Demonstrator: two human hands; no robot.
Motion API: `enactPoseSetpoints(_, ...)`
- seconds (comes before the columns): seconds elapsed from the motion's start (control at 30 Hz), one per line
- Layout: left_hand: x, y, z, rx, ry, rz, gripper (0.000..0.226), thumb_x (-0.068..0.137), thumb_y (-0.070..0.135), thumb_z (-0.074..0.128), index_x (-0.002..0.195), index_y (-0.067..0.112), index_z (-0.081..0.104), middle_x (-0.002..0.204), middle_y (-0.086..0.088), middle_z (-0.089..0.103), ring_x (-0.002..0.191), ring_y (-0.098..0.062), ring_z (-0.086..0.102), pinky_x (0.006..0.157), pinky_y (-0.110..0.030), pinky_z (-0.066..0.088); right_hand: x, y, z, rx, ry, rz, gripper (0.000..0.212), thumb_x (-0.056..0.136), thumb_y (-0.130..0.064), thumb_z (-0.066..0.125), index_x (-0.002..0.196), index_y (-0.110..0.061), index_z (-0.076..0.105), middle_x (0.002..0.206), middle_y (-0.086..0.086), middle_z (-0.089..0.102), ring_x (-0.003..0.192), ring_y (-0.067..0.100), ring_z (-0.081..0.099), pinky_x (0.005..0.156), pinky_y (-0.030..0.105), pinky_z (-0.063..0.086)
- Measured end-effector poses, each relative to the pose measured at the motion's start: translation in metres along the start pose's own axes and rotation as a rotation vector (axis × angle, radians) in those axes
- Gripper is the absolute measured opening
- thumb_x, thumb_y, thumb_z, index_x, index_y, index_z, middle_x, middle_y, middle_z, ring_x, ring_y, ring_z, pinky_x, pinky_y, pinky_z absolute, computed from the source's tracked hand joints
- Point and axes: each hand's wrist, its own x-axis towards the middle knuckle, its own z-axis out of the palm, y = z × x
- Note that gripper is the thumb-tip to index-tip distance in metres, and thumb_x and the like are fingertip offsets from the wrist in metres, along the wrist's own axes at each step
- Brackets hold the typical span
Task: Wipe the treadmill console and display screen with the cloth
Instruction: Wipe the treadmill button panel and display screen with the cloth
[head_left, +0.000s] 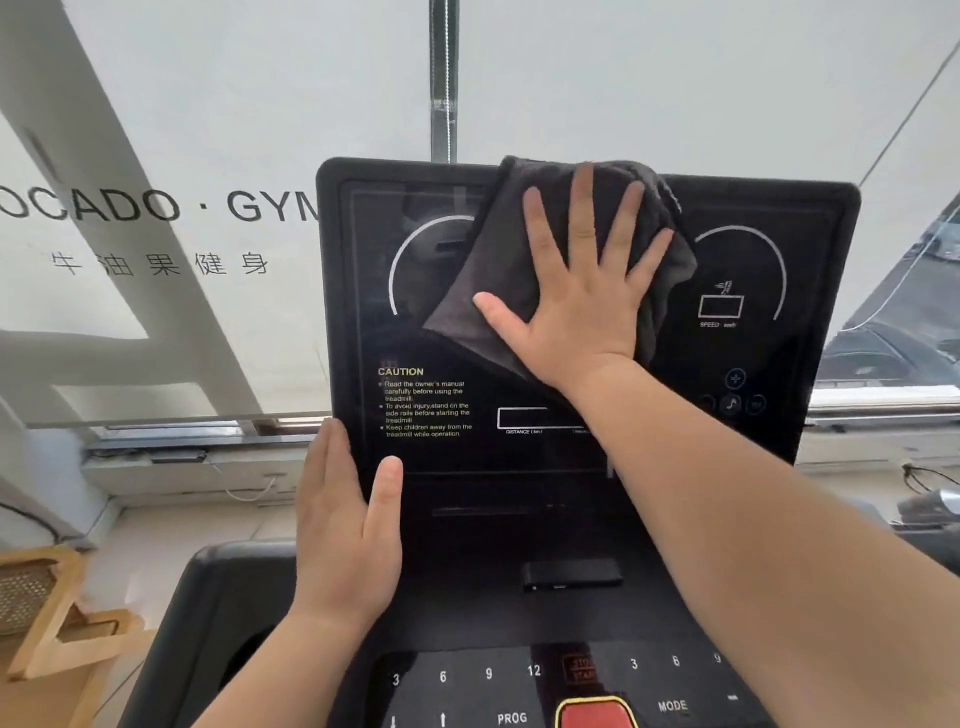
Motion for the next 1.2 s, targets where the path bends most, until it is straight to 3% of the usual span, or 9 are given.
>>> enactPoseSetpoints(0.13, -0.003, 0.005, 0.012, 0.021, 0.067, -0.023, 0.093, 0.087, 0.071, 0.019, 0.161, 0.014, 0.017, 0.168, -0.001, 0.017, 0.155, -0.011, 0.008, 0.123, -0.027, 0.004, -0.051, -0.009, 0.021, 0.017, 0.01, -0.326, 0.09, 0.087, -0.083, 0.044, 0.163, -0.039, 0.022, 0.174, 0.002, 0.01, 0.157, 0.045, 0.005, 0.118, 0.076, 0.002)
enactPoseSetpoints(0.3, -0.012, 0.017, 0.031, 0.198, 0.157, -0.007, 0.091, 0.088, 0.066, 0.028, 0.16, 0.011, 0.017, 0.169, -0.008, 0.008, 0.155, -0.018, 0.004, 0.125, -0.038, 0.003, -0.103, 0.032, 0.044, 0.036, 0.018, -0.514, 0.084, 0.088, -0.075, 0.053, 0.161, -0.04, 0.03, 0.172, -0.003, 0.019, 0.157, 0.036, 0.016, 0.122, 0.07, 0.004)
enactPoseSetpoints(0.4, -0.025, 0.032, 0.054, 0.337, 0.112, 0.107, 0.088, 0.088, 0.066, 0.036, 0.159, 0.014, 0.021, 0.168, -0.009, 0.01, 0.155, -0.027, 0.009, 0.123, -0.046, 0.007, -0.12, 0.079, 0.047, 0.03, 0.025, -0.5, 0.083, 0.087, -0.073, 0.056, 0.16, -0.04, 0.033, 0.171, -0.002, 0.02, 0.157, 0.036, 0.018, 0.122, 0.07, 0.006)
enactPoseSetpoints(0.57, -0.041, 0.052, 0.084, 0.563, -0.005, 0.235, 0.086, 0.087, 0.066, 0.04, 0.155, 0.013, 0.033, 0.166, -0.007, 0.02, 0.153, -0.029, 0.019, 0.12, -0.059, 0.021, -0.109, 0.151, 0.04, -0.049, 0.054, -0.285, 0.095, 0.077, -0.081, 0.061, 0.157, -0.036, 0.037, 0.17, 0.006, 0.025, 0.154, 0.047, 0.016, 0.114, 0.081, 0.001)
enactPoseSetpoints(0.67, -0.043, 0.057, 0.094, 0.636, -0.048, 0.23, 0.086, 0.087, 0.069, 0.038, 0.155, 0.016, 0.034, 0.167, -0.003, 0.018, 0.153, -0.028, 0.018, 0.12, -0.058, 0.02, -0.062, 0.164, 0.021, -0.034, 0.01, -0.059, 0.102, 0.076, -0.089, 0.051, 0.16, -0.035, 0.03, 0.173, 0.011, 0.008, 0.154, 0.053, 0.002, 0.11, 0.084, -0.003)
enactPoseSetpoints(0.77, -0.045, 0.062, 0.101, 0.655, -0.065, 0.204, 0.085, 0.088, 0.071, 0.036, 0.155, 0.018, 0.034, 0.168, -0.001, 0.015, 0.153, -0.028, 0.018, 0.119, -0.059, 0.021, -0.018, 0.156, 0.002, 0.003, -0.004, 0.025, 0.106, 0.077, -0.094, 0.04, 0.163, -0.039, 0.014, 0.173, 0.011, -0.005, 0.154, 0.054, -0.006, 0.11, 0.085, -0.001)
enactPoseSetpoints(0.9, -0.045, 0.068, 0.108, 0.646, -0.083, 0.153, 0.088, 0.087, 0.073, 0.033, 0.157, 0.02, 0.028, 0.169, 0.0, 0.007, 0.154, -0.029, 0.013, 0.119, -0.06, 0.02, -0.007, 0.132, -0.002, 0.0, 0.008, -0.055, 0.1, 0.083, -0.093, 0.032, 0.164, -0.04, 0.005, 0.174, 0.009, -0.007, 0.154, 0.053, -0.007, 0.112, 0.084, -0.001)
enactPoseSetpoints(1.03, -0.047, 0.073, 0.109, 0.624, -0.083, 0.107, 0.088, 0.086, 0.074, 0.031, 0.159, 0.024, 0.024, 0.17, 0.004, 0.001, 0.156, -0.025, 0.007, 0.12, -0.058, 0.018, -0.052, 0.124, 0.018, 0.025, 0.015, -0.338, 0.084, 0.093, -0.078, 0.039, 0.164, -0.04, 0.016, 0.174, 0.003, 0.003, 0.157, 0.046, -0.002, 0.114, 0.081, -0.001)
enactPoseSetpoints(1.2, -0.045, 0.087, 0.103, 0.656, -0.086, 0.071, 0.079, 0.089, 0.053, 0.059, 0.157, 0.024, 0.031, 0.169, 0.004, 0.01, 0.154, -0.025, 0.014, 0.121, -0.057, 0.019, -0.116, 0.17, 0.04, 0.042, 0.016, -0.477, 0.072, 0.096, -0.064, 0.053, 0.16, -0.038, 0.033, 0.172, 0.0, 0.021, 0.157, 0.038, 0.017, 0.122, 0.071, 0.005)
